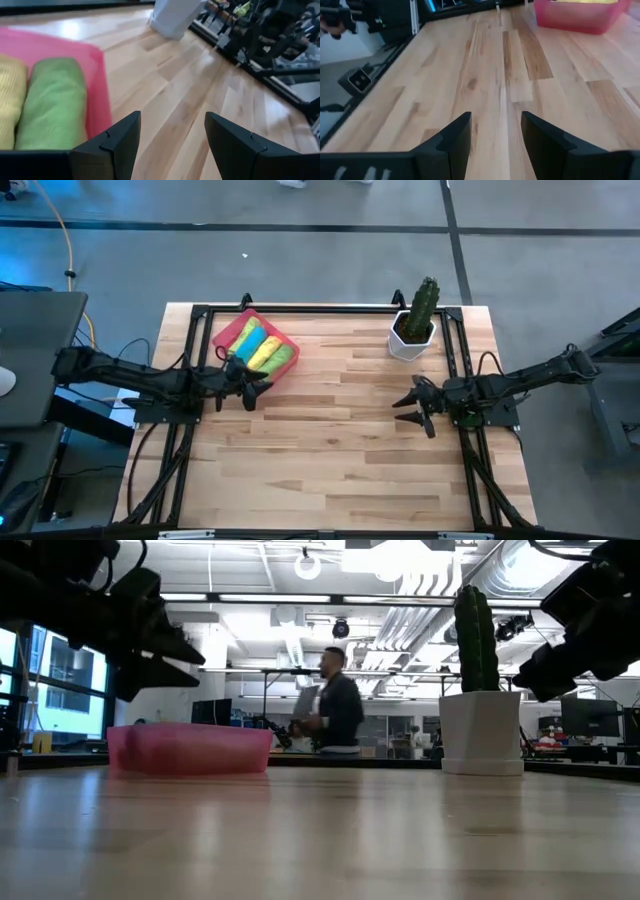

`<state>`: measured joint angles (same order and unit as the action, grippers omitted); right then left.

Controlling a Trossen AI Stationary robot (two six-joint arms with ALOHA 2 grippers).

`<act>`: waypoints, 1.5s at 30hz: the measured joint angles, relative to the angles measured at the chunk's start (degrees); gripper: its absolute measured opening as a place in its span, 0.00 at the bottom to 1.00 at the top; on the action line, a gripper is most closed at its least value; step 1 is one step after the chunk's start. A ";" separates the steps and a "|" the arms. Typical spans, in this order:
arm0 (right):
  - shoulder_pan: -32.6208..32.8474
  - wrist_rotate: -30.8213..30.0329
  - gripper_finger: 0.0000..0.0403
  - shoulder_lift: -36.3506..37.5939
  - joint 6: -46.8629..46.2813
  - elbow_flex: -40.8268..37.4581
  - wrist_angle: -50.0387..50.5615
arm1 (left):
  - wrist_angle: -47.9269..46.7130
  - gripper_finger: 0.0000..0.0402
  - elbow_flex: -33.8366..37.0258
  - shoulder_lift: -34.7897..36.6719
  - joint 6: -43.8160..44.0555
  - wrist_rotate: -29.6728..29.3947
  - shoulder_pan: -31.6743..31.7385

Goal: Roll microfiber towels into tight, uniform cylinder then place into a basket
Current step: Return to Home Position

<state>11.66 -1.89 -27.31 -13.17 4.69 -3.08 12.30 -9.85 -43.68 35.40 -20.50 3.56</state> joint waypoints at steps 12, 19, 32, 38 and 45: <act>0.00 -0.02 0.41 0.00 1.35 0.00 1.38 | 8.68 0.52 7.09 0.00 -1.04 5.70 4.46; 0.00 -0.02 0.41 0.01 1.23 0.00 1.62 | 10.85 0.52 9.18 -0.02 -1.37 7.44 6.29; -0.02 -0.02 0.41 0.02 1.24 0.02 1.67 | 8.36 0.52 9.18 -0.02 -1.97 4.89 6.27; 0.00 -0.02 0.41 1.67 1.24 0.04 2.82 | 8.34 0.52 9.18 -0.02 -1.60 4.89 6.27; -0.04 -0.02 0.41 12.03 1.24 0.07 8.59 | 7.91 0.52 9.11 4.90 -1.55 5.35 5.65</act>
<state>11.62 -1.91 -15.28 -11.92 4.75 5.51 20.21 -0.73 -38.78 33.85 -15.16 9.21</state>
